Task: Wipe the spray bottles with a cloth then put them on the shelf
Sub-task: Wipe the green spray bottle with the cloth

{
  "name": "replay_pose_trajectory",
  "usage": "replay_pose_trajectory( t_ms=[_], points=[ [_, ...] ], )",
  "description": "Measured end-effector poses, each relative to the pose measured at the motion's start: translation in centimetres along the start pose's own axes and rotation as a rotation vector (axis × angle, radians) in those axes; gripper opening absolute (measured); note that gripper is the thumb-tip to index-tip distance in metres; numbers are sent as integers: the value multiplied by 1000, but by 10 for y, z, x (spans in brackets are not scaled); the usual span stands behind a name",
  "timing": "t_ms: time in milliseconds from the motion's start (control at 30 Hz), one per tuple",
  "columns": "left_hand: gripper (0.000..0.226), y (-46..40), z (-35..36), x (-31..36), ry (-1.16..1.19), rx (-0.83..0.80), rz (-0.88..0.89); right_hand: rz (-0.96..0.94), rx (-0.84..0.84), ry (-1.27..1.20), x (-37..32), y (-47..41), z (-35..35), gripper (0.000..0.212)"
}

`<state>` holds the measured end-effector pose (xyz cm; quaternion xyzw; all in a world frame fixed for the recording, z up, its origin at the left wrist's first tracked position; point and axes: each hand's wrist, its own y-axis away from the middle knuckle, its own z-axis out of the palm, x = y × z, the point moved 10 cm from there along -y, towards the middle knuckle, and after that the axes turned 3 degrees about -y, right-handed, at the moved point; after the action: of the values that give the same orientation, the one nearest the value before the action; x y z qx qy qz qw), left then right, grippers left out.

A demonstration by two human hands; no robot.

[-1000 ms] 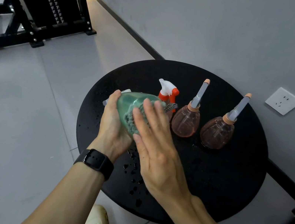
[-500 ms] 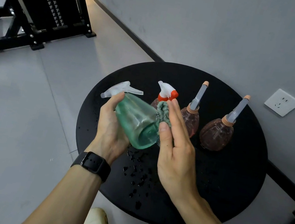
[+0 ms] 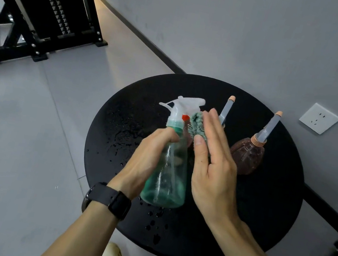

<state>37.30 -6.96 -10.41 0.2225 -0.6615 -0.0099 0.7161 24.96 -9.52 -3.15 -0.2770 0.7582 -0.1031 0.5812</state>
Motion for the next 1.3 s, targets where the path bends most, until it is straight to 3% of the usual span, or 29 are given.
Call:
replay_pose_trajectory(
  t_ms=[133,233,367,667,900,1067,1300],
  points=[
    [30,3,12,2,-135,-38,35,-232,40,187,-13,-5,-8,44],
    [14,10,27,9,-175,-114,89,-287,-25,273,-11,-9,-1,42],
    [15,15,32,13,-133,-148,108,-259,-134,322,-2,-15,7,43],
    [9,11,17,13,20,-89,113,-245,-191,247,2,-8,10,44],
    [19,9,13,11,92,-95,87,-247,-106,264,9,-6,3,44],
    [63,11,15,12,-43,-90,82,-257,92,203,-1,-12,-18,42],
    [69,11,19,9,-51,-103,48,-255,249,202,-7,-12,-37,38]
  ],
)
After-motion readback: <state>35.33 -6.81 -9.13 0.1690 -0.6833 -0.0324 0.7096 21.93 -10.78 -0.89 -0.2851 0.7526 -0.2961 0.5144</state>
